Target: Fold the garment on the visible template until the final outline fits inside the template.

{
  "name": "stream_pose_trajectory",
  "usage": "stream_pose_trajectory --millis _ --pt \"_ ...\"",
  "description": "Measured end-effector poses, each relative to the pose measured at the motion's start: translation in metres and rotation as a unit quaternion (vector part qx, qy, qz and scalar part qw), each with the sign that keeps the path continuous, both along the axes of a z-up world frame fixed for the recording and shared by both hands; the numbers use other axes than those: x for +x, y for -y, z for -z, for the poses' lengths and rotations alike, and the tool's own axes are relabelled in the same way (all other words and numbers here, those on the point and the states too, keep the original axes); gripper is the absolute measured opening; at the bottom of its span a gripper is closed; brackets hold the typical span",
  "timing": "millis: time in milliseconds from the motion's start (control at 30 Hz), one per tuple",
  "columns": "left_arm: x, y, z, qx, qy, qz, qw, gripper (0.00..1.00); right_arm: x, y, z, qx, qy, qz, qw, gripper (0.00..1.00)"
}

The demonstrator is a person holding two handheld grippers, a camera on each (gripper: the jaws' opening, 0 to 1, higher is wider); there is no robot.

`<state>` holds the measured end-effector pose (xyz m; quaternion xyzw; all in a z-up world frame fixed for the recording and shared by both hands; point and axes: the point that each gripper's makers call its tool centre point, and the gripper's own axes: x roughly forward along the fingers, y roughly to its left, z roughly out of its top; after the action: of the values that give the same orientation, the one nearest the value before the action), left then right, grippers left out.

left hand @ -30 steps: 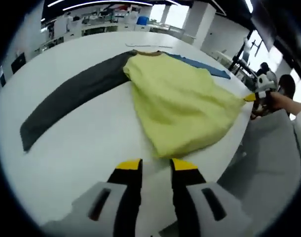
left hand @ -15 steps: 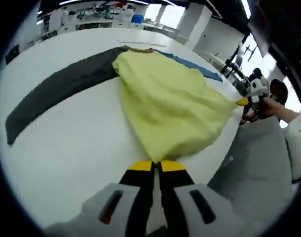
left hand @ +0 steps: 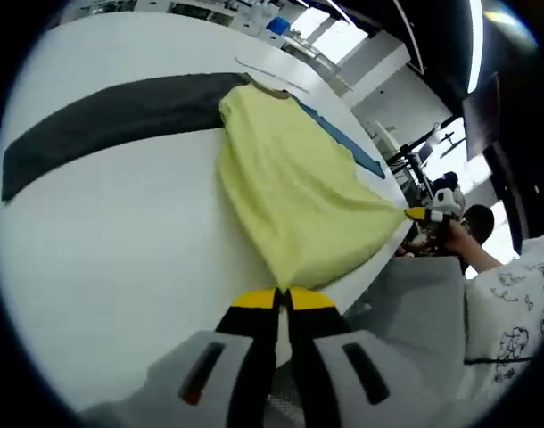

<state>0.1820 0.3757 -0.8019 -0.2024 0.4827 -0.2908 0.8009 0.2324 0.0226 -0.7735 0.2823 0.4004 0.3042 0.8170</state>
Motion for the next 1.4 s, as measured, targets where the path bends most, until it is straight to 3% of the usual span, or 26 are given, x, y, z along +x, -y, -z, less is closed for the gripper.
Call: stream_pose_trajectory --millis 133,267,367,500,600,700,1067,1200,1400 --pt "-0.013 0.009 0.0 -0.004 -0.029 0.003 0.9996 0.0 0.0 0.003 -0.005 0.001 0.002 0.006 1.0 0.0" --pt "-0.014 0.005 -0.001 -0.006 -0.036 -0.003 0.9993 0.0 0.003 0.011 -0.011 0.008 0.013 0.028 0.9995 0.0" --pt "-0.012 0.002 0.003 -0.02 -0.045 -0.004 0.9988 0.0 0.0 0.011 -0.002 0.005 -0.003 0.02 0.9998 0.0" --pt "-0.015 0.0 0.016 0.006 -0.048 0.01 0.9988 0.0 -0.006 0.01 0.018 -0.021 -0.018 0.008 0.9996 0.0" --pt "-0.017 0.003 0.018 0.007 -0.041 0.012 0.9991 0.0 -0.018 0.008 0.04 -0.074 -0.026 -0.038 0.9962 0.0" --pt "-0.017 -0.001 0.021 0.017 -0.032 0.018 0.9992 0.01 -0.025 0.0 0.051 -0.081 -0.043 -0.055 0.9943 0.1" --pt "-0.02 -0.01 0.033 0.024 -0.034 0.016 0.999 0.11 -0.026 -0.012 0.066 -0.079 -0.065 -0.067 0.9925 0.06" --pt "-0.019 -0.013 0.039 0.022 -0.039 0.012 0.9989 0.06 -0.026 -0.008 0.073 -0.089 -0.069 -0.066 0.9914 0.0" --pt "-0.022 -0.01 0.042 0.011 -0.061 -0.002 0.9981 0.0 -0.027 0.0 0.069 -0.095 -0.067 -0.061 0.9914 0.0"
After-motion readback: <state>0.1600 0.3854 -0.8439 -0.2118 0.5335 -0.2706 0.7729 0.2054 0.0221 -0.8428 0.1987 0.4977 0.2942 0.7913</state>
